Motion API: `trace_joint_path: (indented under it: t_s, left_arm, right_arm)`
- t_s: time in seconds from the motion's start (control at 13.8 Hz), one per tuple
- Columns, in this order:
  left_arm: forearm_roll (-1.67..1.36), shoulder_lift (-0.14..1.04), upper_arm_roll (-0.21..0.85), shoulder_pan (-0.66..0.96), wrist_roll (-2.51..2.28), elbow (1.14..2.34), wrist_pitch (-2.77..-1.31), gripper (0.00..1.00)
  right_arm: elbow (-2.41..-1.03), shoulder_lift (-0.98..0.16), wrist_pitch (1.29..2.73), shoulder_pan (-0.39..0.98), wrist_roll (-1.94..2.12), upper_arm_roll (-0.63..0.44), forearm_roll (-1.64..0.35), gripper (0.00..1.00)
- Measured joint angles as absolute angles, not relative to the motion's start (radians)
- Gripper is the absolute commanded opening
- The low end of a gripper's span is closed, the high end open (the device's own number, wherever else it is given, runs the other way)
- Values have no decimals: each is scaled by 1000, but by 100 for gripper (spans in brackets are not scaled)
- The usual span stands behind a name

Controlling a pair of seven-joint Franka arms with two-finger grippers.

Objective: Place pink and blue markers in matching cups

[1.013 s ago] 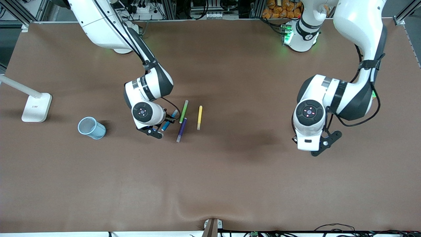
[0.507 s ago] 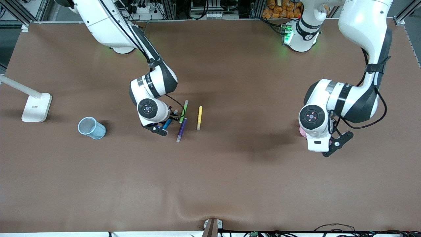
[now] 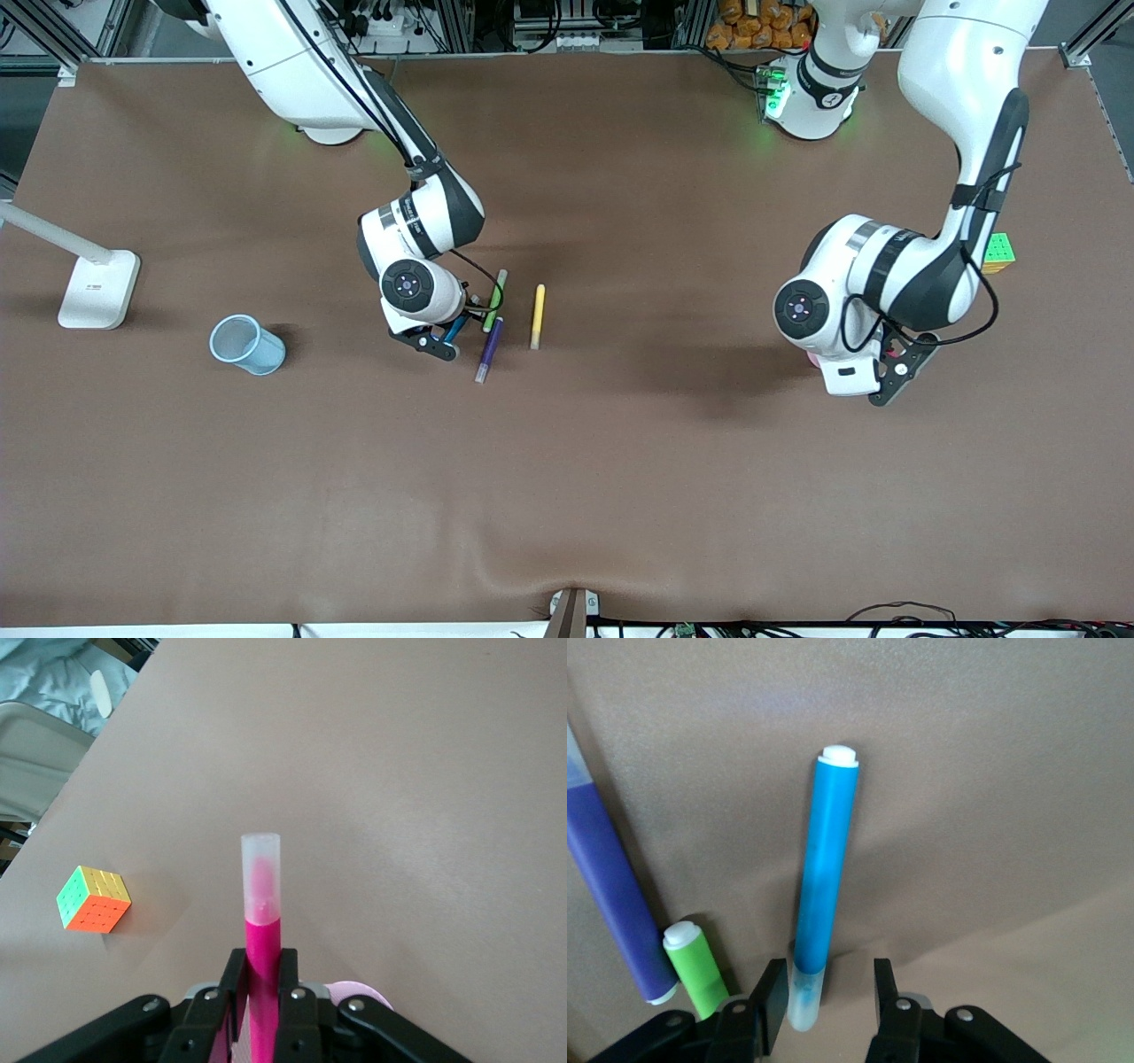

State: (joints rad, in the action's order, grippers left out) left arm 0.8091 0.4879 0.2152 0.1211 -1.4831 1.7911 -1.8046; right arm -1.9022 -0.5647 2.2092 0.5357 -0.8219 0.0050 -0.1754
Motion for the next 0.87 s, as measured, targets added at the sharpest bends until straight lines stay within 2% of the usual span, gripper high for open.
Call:
trace_joint_path:
  t_s: [0.22, 0.29, 0.43, 0.58, 0.8, 0.87]
  left_arm:
    - [839, 488, 216, 129, -1558, 1816, -1804, 0]
    - [844, 488, 216, 132, -1573, 1822, -1803, 3]
    - [845, 488, 216, 133, -1578, 1827, -1800, 21]
    - [845, 488, 216, 133, -1578, 1828, -1794, 36]
    - [845, 488, 219, 133, -1578, 1828, -1778, 58]
    - [845, 488, 220, 133, -1578, 1828, -1774, 59]
  right_arm:
    - [-1903, -566, 2228, 540, -826, 5, -181, 43]
    - [-1904, -569, 2234, 543, -829, 5, -181, 39]
    - [-1905, -579, 2246, 550, -834, 5, -182, 32]
    - [-1904, -580, 2258, 553, -834, 5, -183, 0]
    - [-1902, -580, 2259, 555, -836, 5, -185, 0]
    - [-1901, -580, 2248, 554, -836, 3, -185, 0]
